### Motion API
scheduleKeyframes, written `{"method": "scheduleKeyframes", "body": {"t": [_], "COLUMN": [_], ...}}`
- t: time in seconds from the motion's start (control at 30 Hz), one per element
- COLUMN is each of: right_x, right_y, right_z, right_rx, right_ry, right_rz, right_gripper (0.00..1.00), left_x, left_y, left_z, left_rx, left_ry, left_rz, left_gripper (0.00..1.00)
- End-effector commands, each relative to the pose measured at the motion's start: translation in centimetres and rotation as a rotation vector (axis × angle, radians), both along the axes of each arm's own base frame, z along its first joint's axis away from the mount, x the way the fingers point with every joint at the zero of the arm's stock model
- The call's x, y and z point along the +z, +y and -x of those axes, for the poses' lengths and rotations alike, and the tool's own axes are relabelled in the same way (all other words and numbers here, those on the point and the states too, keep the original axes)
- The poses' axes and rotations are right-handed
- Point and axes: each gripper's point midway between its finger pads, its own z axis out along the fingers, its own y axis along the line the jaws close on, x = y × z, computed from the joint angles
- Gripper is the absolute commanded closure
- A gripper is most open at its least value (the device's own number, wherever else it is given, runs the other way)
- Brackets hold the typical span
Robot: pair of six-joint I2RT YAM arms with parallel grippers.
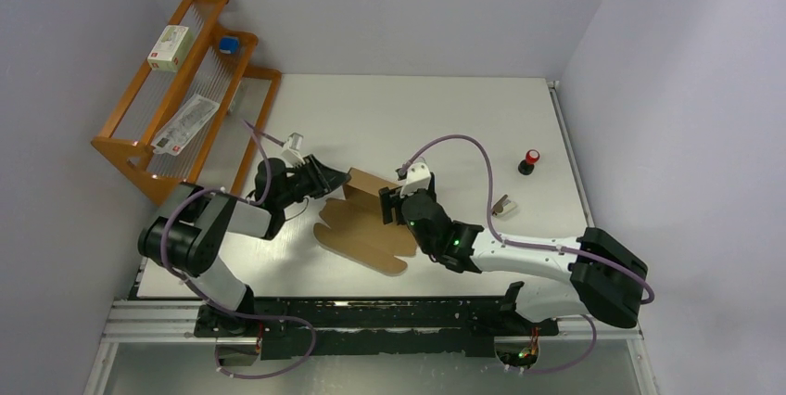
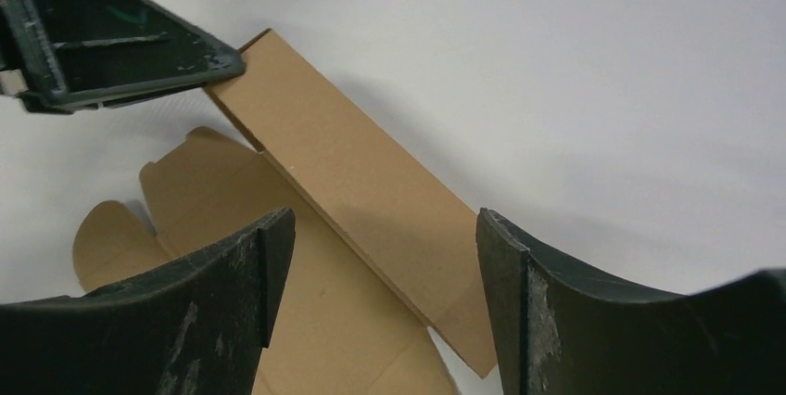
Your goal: Fold the paper box
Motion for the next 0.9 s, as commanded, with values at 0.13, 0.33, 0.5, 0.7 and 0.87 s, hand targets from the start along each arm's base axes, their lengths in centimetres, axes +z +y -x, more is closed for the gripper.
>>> {"method": "scheduleKeyframes", "body": {"t": [0.13,0.33,0.5,0.7,0.87], "right_x": [0.8,-0.2,-1.3,-1.8,-2.7], "right_y": [-1.5,-1.8,-1.2,-0.9,-1.0], "right_z": [-0.8,-1.5,-2.5,-3.2,-3.4], "right_rx": [-0.152,-0.183,-0.187,-0.213,-0.257], "right_ry": [0.066,0.131,0.205,0.236,0.277], "right_rz": [-0.099,-0.133,-0.217,-0.252,-0.297], "right_gripper": [0.23,0.21,0.21,0.21,0.21], "left_x": [-1.0,0.0,0.6,1.4,2.0], "left_y": [2.5,3.7,4.0,4.4,4.3], "left_z": [1.3,2.7,2.9,2.4,1.3], "left_rx": [0.125,0.187,0.19,0.197,0.18], "left_ry": [0.074,0.076,0.062,0.027,0.005], "left_rz": [-0.049,-0.028,-0.052,-0.109,-0.157], "left_gripper": [0.67,0.65,0.61,0.49,0.41]}}
